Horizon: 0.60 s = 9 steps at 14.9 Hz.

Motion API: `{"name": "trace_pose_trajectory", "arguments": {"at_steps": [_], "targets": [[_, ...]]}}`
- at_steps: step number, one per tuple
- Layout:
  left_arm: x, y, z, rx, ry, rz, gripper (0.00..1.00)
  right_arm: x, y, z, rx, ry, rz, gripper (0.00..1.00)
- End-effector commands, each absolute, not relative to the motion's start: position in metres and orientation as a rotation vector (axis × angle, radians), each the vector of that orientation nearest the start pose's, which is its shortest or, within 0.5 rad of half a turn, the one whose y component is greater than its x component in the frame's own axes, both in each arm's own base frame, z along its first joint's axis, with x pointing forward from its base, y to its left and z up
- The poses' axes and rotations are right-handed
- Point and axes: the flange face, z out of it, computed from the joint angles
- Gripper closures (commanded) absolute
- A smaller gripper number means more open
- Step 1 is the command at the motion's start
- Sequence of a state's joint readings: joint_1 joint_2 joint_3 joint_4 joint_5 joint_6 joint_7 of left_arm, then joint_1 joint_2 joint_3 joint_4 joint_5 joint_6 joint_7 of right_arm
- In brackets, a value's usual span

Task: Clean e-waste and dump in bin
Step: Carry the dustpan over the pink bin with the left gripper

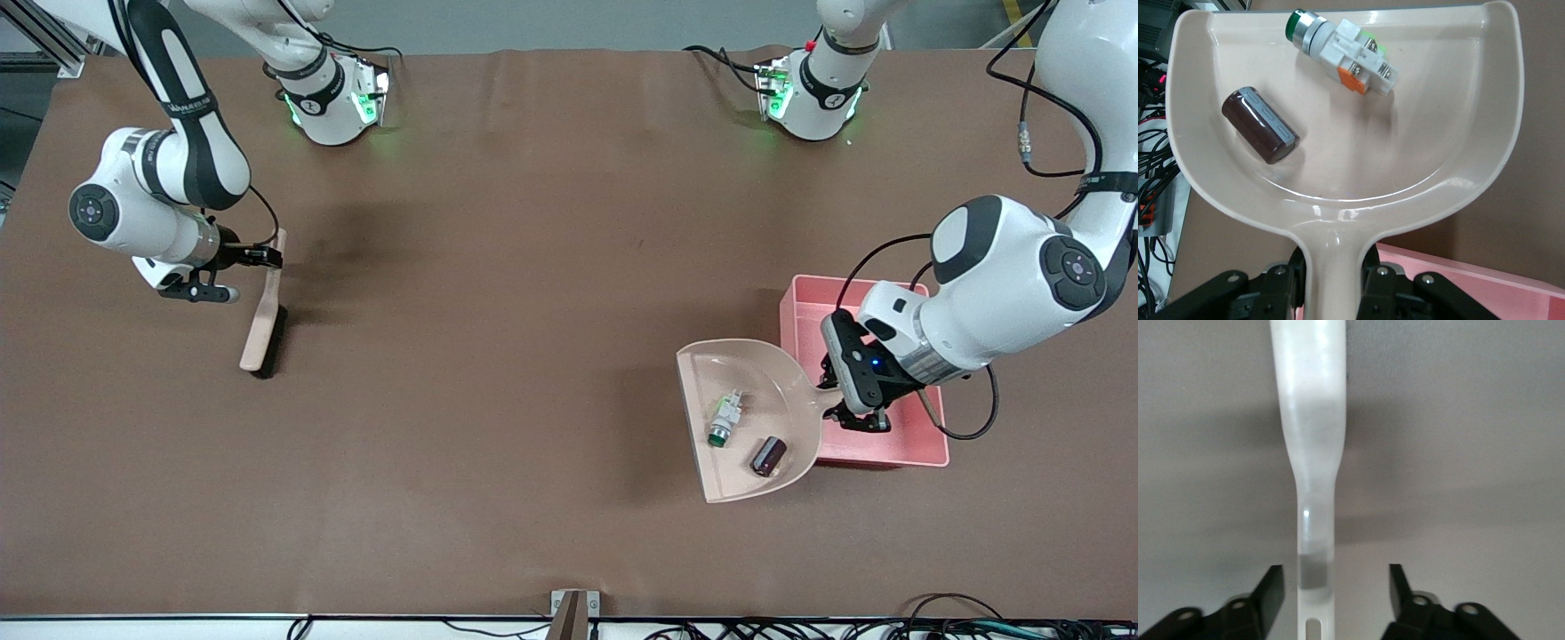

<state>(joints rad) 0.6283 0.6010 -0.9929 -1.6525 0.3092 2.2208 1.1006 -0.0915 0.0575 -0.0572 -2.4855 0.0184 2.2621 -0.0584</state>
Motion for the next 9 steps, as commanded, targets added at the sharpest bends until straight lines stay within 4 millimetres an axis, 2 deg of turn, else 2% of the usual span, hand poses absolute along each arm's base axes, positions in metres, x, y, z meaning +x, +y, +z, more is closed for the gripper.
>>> {"name": "trace_pose_trajectory", "arguments": {"at_steps": [1,3,6,8,9], "targets": [[0.661,-0.135,0.431,-2.342,2.157,-0.478,0.97,0.436,-0.066,0.269,-3.073,0.137,0.443,0.14],[0.663,-0.129,0.439,-2.351,2.159,-0.444,0.97,0.456,-0.063,0.296,-3.070,0.119,0.462,0.00],[0.662,-0.117,0.456,-2.329,2.152,-0.388,0.97,0.492,-0.063,0.352,-3.075,0.099,0.446,0.00],[0.663,-0.099,0.460,-2.284,2.153,-0.352,0.97,0.518,-0.064,0.411,-3.076,0.088,0.444,0.00],[0.664,-0.089,0.457,-2.264,2.171,-0.326,0.97,0.528,-0.062,0.429,-3.072,0.083,0.472,0.00]]}}
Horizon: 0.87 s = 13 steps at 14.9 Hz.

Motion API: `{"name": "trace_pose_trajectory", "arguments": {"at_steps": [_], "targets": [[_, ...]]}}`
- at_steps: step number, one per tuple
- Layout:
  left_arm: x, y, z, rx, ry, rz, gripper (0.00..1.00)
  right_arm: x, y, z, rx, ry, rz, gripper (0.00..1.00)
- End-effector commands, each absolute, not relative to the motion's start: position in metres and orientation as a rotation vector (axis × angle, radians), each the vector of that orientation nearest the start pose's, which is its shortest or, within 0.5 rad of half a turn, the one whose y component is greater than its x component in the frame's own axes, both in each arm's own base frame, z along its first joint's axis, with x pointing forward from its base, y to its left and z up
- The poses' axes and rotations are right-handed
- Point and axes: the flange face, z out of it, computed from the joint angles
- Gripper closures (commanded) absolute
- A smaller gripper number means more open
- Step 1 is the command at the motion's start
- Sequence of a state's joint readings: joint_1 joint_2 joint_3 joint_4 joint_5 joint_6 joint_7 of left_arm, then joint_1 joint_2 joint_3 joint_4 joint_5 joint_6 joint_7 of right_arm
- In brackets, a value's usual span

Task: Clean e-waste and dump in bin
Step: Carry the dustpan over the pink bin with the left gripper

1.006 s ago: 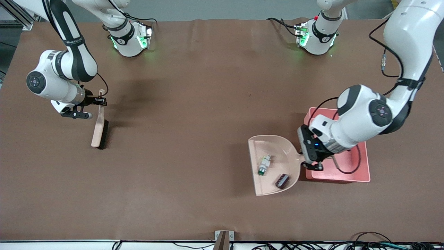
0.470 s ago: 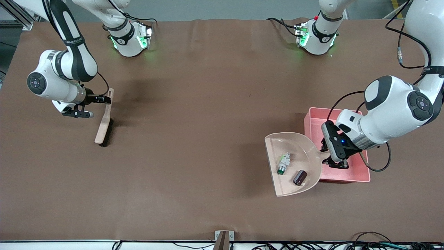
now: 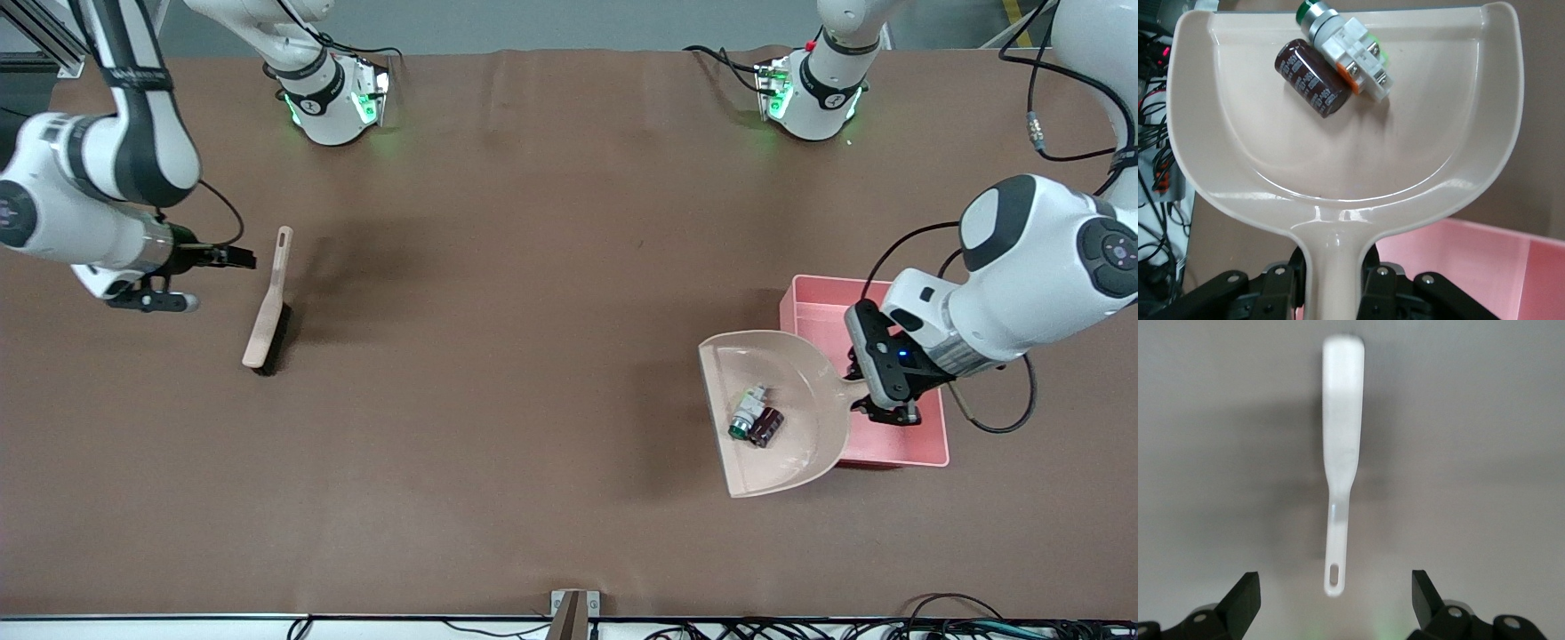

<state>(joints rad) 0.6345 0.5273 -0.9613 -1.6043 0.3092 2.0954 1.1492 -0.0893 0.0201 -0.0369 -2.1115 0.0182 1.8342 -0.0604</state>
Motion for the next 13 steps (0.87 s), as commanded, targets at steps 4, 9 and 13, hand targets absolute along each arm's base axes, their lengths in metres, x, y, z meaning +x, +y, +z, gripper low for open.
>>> {"name": "trace_pose_trajectory", "arguments": {"at_steps": [4,9,13], "targets": [[0.664,-0.053,0.456,-2.210,2.224,-0.270,0.98,0.553,-0.028,0.519,-3.102,-0.020,0.356,0.00],[0.658,-0.010,0.459,-2.133,2.320,-0.267,0.98,0.563,-0.020,0.621,-3.133,-0.070,0.091,0.00],[0.642,0.034,0.454,-2.071,2.390,-0.243,0.98,0.563,-0.023,0.655,-3.141,-0.185,-0.021,0.00]]}}
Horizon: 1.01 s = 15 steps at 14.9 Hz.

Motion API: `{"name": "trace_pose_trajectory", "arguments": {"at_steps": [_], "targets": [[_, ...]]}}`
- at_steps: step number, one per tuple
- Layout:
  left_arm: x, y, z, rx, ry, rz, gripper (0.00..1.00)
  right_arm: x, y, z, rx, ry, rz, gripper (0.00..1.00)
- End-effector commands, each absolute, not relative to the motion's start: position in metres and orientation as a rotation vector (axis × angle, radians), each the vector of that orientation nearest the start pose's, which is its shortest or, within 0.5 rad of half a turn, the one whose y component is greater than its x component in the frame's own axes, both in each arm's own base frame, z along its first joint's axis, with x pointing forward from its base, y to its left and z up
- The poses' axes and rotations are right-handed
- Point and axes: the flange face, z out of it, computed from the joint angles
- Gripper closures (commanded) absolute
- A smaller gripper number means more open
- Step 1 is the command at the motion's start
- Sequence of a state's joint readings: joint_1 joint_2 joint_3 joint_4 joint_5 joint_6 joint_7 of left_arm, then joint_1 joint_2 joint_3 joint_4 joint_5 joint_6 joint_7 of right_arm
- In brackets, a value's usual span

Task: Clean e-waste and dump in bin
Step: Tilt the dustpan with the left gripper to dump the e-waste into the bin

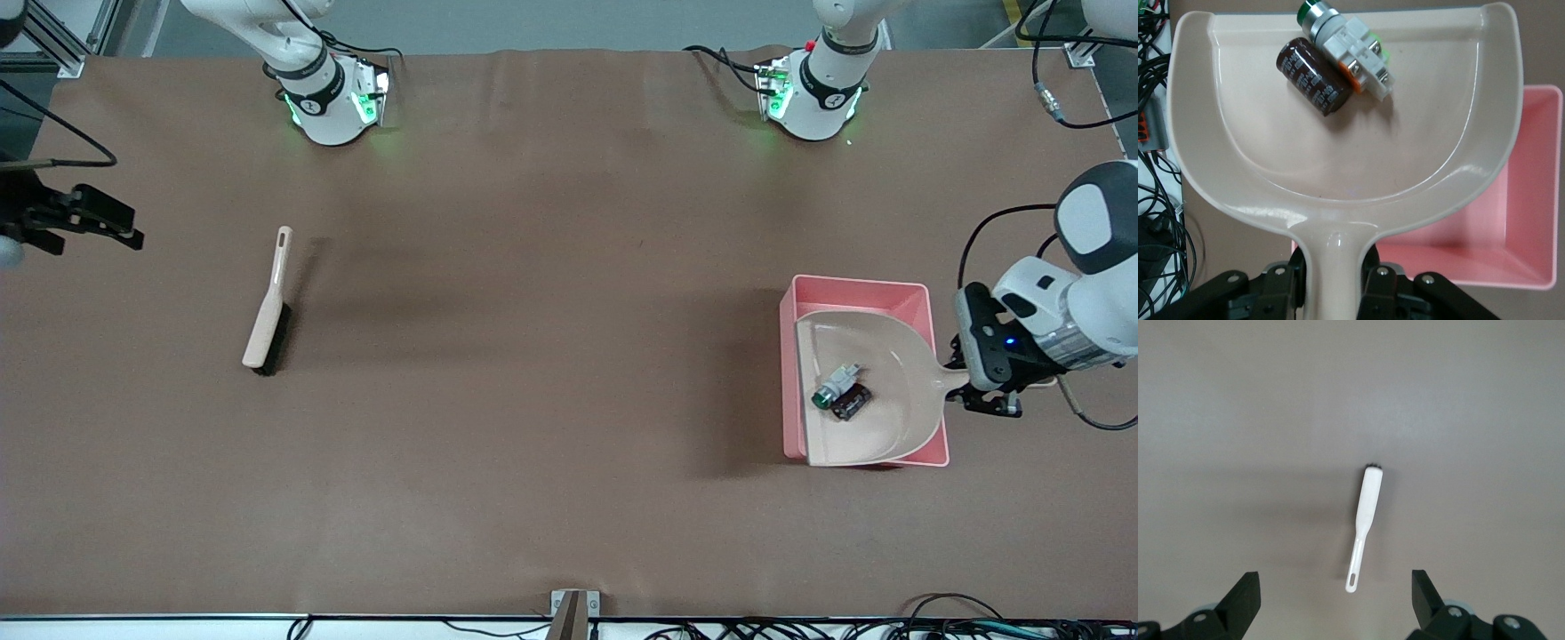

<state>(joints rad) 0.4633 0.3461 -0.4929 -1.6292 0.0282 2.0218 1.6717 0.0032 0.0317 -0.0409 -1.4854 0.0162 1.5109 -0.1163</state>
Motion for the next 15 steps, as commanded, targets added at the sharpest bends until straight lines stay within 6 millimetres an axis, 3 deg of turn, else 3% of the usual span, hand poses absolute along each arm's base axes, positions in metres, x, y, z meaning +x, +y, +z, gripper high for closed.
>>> {"name": "trace_pose_trajectory", "arguments": {"at_steps": [1,7,9,12,13,15], "targets": [[0.638,0.049,0.449,-2.060,2.414,-0.246,0.98,0.563,-0.025,0.655,-3.144,-0.195,-0.023,0.00],[0.623,0.131,0.417,-2.034,2.469,-0.205,0.98,0.560,-0.026,0.663,-3.128,-0.170,-0.057,0.00],[0.621,0.149,0.411,-2.062,2.437,-0.183,0.99,0.555,-0.027,0.671,-3.131,-0.180,-0.078,0.00],[0.627,0.160,0.409,-2.005,2.379,-0.057,0.99,0.551,-0.036,0.673,-3.149,-0.144,-0.064,0.00],[0.629,0.158,0.410,-2.005,2.345,-0.016,0.99,0.548,-0.055,0.670,-3.133,-0.080,-0.048,0.00],[0.631,0.155,0.408,-2.020,2.303,0.023,0.99,0.549,-0.059,0.668,-3.130,-0.062,-0.048,0.00]]}}
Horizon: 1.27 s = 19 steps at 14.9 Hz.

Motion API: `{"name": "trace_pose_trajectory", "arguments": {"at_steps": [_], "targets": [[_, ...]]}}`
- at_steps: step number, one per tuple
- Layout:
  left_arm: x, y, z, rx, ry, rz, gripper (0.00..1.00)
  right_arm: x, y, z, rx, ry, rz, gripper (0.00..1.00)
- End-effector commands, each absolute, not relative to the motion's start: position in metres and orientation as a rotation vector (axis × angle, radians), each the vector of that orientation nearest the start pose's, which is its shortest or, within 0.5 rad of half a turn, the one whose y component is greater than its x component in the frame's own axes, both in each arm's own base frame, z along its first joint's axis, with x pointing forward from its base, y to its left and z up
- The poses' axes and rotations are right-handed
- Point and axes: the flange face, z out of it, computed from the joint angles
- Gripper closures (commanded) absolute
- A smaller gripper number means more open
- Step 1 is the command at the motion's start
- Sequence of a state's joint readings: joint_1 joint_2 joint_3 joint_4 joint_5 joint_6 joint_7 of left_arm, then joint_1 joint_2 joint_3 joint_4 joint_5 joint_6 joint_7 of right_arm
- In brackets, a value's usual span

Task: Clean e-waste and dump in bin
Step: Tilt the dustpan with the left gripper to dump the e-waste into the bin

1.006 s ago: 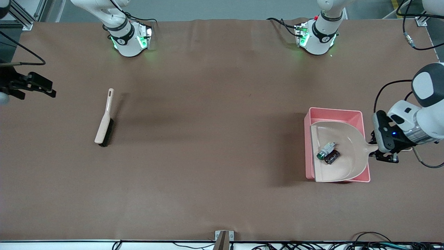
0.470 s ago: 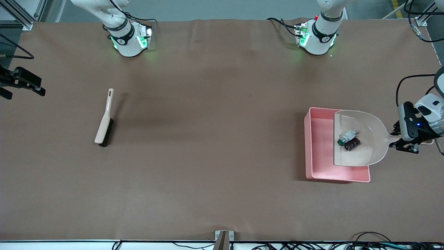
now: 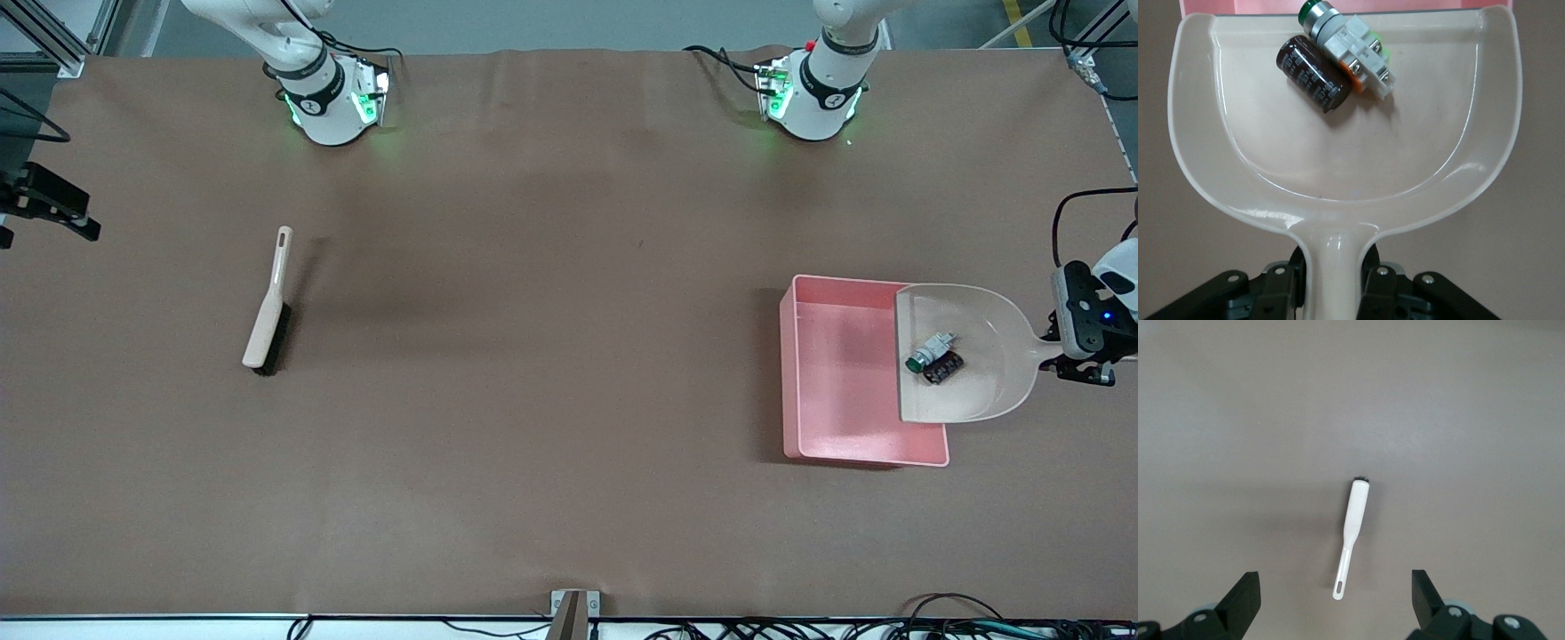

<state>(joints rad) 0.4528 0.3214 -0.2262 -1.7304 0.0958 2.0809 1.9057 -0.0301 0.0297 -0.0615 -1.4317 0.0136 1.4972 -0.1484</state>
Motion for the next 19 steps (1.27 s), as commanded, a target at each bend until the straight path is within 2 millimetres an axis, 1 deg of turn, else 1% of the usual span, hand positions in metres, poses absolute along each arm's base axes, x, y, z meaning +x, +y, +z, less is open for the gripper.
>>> {"name": "trace_pose_trajectory", "arguments": {"at_steps": [1,2,4,7,9,10,13,17,19], "targets": [[0.636,0.146,0.407,-1.991,2.299,0.042,0.99,0.548,-0.060,0.664,-3.133,-0.064,-0.026,0.00],[0.639,0.142,0.409,-1.975,2.276,0.067,0.99,0.547,-0.061,0.657,-3.137,-0.061,-0.001,0.00],[0.642,0.132,0.410,-1.950,2.227,0.151,0.99,0.547,-0.066,0.650,-3.142,-0.051,-0.005,0.00],[0.645,0.122,0.412,-1.918,2.200,0.203,0.99,0.534,-0.055,0.636,-3.149,-0.082,-0.088,0.00],[0.647,0.115,0.414,-1.920,2.166,0.221,0.99,0.530,-0.050,0.625,-3.146,-0.097,-0.064,0.00],[0.647,0.112,0.415,-1.910,2.150,0.238,0.99,0.531,-0.052,0.621,-3.146,-0.092,-0.059,0.00],[0.648,0.109,0.417,-1.890,2.105,0.281,0.99,0.529,-0.057,0.620,-3.145,-0.078,-0.045,0.00],[0.649,0.100,0.422,-1.841,2.106,0.311,0.99,0.528,-0.056,0.621,-3.145,-0.075,-0.038,0.00],[0.651,0.094,0.431,-1.842,2.090,0.297,1.00,0.528,-0.055,0.624,-3.143,-0.073,-0.043,0.00]]}}
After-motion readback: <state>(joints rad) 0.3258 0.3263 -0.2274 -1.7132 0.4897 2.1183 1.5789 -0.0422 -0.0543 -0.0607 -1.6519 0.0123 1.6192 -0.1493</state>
